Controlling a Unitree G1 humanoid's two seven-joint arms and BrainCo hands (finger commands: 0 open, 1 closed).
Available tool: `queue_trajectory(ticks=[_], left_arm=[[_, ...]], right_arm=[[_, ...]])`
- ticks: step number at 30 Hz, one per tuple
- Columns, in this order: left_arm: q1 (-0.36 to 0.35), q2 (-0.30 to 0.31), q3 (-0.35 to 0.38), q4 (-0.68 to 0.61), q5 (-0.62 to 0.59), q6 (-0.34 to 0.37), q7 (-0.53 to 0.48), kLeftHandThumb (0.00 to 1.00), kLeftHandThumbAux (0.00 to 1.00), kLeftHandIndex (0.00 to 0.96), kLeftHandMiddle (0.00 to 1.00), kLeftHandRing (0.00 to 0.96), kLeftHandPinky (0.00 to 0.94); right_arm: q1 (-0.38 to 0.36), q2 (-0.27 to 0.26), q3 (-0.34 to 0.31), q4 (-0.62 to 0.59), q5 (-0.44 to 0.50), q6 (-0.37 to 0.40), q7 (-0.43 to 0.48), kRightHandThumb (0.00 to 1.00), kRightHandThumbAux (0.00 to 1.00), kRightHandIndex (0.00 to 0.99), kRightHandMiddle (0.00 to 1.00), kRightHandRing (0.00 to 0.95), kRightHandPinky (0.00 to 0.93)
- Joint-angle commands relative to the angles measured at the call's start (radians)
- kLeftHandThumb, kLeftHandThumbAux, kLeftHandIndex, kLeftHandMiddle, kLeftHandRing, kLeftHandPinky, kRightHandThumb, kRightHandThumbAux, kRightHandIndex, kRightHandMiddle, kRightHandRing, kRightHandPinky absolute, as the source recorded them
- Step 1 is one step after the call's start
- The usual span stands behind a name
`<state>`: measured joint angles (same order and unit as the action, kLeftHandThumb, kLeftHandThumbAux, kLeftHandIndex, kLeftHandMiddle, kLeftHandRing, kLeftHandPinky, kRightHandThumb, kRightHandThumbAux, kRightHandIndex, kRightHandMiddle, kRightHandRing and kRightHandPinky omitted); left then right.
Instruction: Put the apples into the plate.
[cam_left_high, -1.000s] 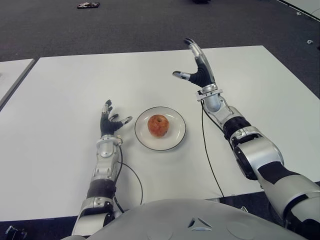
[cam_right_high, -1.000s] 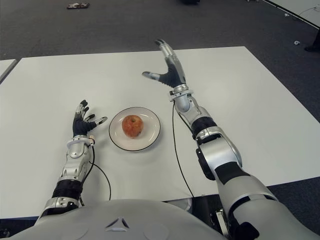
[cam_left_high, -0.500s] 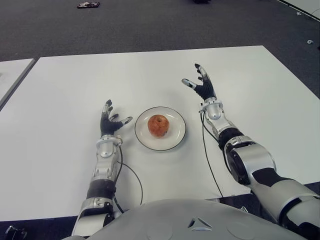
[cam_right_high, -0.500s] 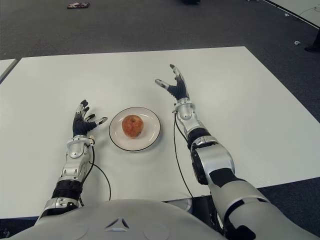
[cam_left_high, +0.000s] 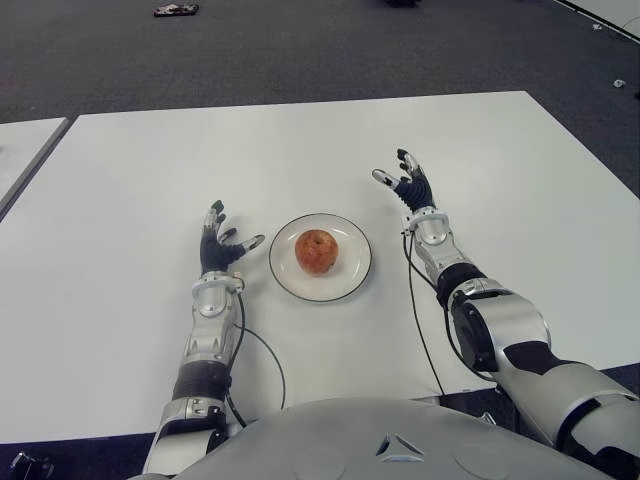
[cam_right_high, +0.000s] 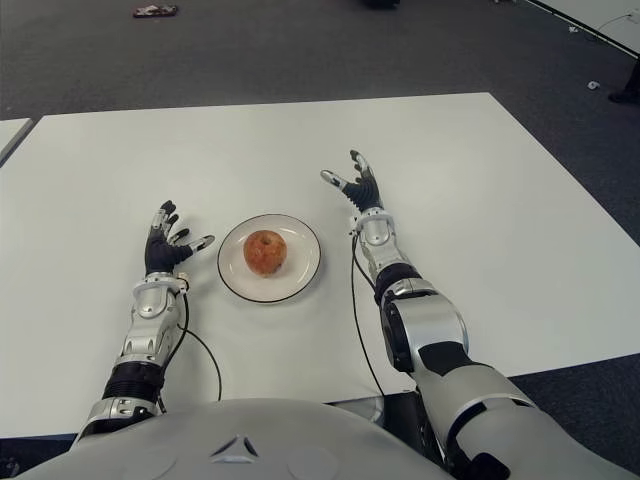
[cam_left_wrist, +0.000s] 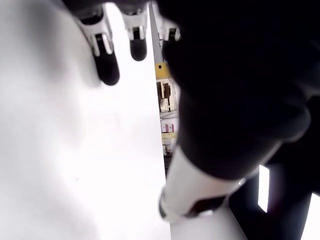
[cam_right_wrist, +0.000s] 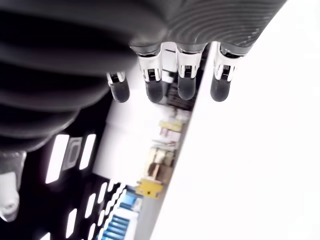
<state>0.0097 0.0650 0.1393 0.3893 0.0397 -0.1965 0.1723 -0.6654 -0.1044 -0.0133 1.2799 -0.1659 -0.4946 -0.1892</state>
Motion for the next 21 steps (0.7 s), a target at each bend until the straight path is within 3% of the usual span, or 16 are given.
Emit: queue_trajectory(ticks=[1,21], left_arm=[[0.014,0.002,-0.006,0.003,0.004,0.02,-0.008,0.0,0.307,0.0,0.0,0.0,0.025],[0.015,0.006,-0.007,-0.004,0.003,0.015,-0.012,0.0,0.305,0.0,0.0,0.0,0.021]], right_arm=[[0.032,0.013,-0.018,0.005,0.022,0.022,0.015,0.0,0.546,0.0,0.0,0.0,0.0],[0.136,0.012,-0.02,-0.035,0.015,0.003,0.039,0.0,0.652,0.0,0.0,0.0,0.004]])
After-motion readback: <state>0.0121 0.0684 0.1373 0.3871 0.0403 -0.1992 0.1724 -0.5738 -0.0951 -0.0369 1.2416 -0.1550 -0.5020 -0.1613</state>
